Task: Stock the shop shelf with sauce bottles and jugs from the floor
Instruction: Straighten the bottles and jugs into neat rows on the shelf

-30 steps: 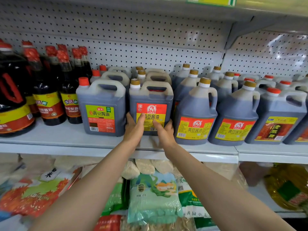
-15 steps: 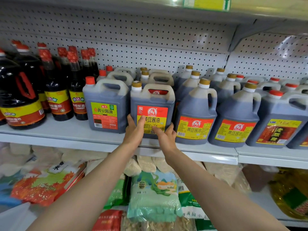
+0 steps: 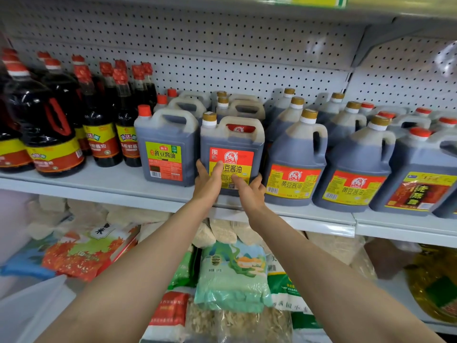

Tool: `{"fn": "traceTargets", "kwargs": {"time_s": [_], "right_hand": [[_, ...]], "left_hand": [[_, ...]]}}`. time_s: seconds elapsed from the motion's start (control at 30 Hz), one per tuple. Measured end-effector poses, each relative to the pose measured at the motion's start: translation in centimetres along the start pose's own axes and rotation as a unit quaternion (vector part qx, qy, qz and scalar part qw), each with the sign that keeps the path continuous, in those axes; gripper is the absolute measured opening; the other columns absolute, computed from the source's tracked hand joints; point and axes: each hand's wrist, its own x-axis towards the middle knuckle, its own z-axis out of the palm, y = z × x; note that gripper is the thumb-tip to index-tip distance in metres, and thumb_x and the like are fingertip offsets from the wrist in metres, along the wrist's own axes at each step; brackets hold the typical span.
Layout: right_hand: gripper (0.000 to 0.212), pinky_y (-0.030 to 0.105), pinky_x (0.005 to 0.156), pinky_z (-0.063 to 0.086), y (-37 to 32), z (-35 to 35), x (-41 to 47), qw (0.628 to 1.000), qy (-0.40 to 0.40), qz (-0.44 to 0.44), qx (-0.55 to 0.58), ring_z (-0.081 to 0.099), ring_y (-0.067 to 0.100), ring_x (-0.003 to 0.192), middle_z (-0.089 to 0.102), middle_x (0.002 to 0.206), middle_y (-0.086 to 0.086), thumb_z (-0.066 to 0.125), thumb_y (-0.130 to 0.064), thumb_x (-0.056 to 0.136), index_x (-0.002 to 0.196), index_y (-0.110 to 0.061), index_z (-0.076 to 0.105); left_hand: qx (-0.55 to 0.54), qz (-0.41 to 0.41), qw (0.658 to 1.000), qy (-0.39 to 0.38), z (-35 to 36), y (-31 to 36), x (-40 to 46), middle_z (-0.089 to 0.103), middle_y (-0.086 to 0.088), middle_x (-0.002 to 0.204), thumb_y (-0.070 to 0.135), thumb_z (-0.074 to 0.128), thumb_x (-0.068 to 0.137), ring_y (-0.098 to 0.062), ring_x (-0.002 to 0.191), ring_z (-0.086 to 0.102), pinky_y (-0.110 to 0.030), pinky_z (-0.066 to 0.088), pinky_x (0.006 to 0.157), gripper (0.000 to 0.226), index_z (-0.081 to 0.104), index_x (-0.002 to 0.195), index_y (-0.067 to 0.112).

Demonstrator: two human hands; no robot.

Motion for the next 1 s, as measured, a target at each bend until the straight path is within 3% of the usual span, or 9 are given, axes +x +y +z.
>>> {"fn": "traceTargets", "kwargs": {"time_s": [0.53,0.63,0.73,0.8,0.87,0.93,1.0], "right_hand": [[0.087,0.051,0.121,0.016,-1.1,-1.4,-1.6,0.998,-0.040,0.022,0.042,0.007,0.027,0.154,-0.002,0.168,0.000,0.050,-0.058,0.096,0.160,-0.025,0.001],[0.077,0.046,0.119,0.025,-2.7,-2.9,-3.2,0.998,-0.060,0.010,0.008,0.024,0.025,0.150,0.018,0.166,0.000,0.052,-0.052,0.097,0.159,-0.022,0.018],[0.038,0.039,0.104,0.043,-6.9,-6.0,-4.6,0.991,-0.013,-0.134,-0.028,0.054,0.017,0.121,0.060,0.135,-0.004,0.057,-0.040,0.098,0.134,-0.027,0.056],[0.024,0.031,0.094,0.048,-11.0,-7.7,-4.0,0.972,0.039,-0.232,-0.023,0.062,0.010,0.107,0.070,0.111,-0.009,0.059,-0.036,0.098,0.117,-0.026,0.069],[0.024,0.025,0.081,0.044,-14.9,-8.5,-1.9,0.953,0.072,-0.283,-0.081,0.059,0.006,0.096,0.066,0.096,-0.014,0.058,-0.037,0.099,0.110,-0.023,0.074],[0.032,0.028,0.071,0.045,-18.0,-8.6,1.5,0.946,0.078,-0.278,-0.149,0.057,0.010,0.089,0.063,0.089,-0.011,0.059,-0.046,0.096,0.109,-0.020,0.075],[0.048,0.036,0.077,0.052,-19.8,-8.3,5.6,0.944,0.078,-0.248,-0.202,0.060,0.017,0.083,0.069,0.087,0.005,0.061,-0.053,0.093,0.107,-0.009,0.074]], "left_hand": [[-0.012,-0.011,1.000,-0.016,-0.4,0.5,-1.6,0.016,-0.002,0.165,0.071,0.035,0.093,-0.031,0.147,0.029,-0.052,0.027,0.115,0.083,-0.005,0.157,0.037],[0.008,0.012,1.000,0.027,-1.5,2.2,-1.5,0.029,-0.005,0.160,0.065,0.034,0.097,-0.030,0.142,0.035,-0.049,0.031,0.112,0.075,0.011,0.158,0.028],[-0.011,0.153,0.978,0.140,-4.4,6.0,-1.4,0.050,0.001,0.138,0.055,0.039,0.099,-0.018,0.120,0.048,-0.037,0.039,0.097,0.055,0.041,0.142,0.021],[-0.025,0.242,0.957,0.156,-6.0,9.5,-0.2,0.054,0.002,0.128,0.049,0.042,0.101,-0.011,0.110,0.049,-0.029,0.037,0.090,0.042,0.050,0.131,0.021],[0.011,0.291,0.950,0.116,-6.6,12.7,2.1,0.057,0.004,0.123,0.046,0.043,0.102,-0.009,0.107,0.051,-0.028,0.042,0.090,0.037,0.055,0.127,0.021],[0.074,0.293,0.952,0.048,-6.5,15.2,4.7,0.057,0.006,0.122,0.050,0.041,0.102,-0.013,0.113,0.052,-0.024,0.045,0.084,0.043,0.055,0.132,0.021],[0.149,0.271,0.951,-0.006,-6.2,16.8,7.9,0.054,0.003,0.135,0.053,0.040,0.102,-0.018,0.123,0.050,-0.022,0.040,0.086,0.049,0.052,0.138,0.022]]}}
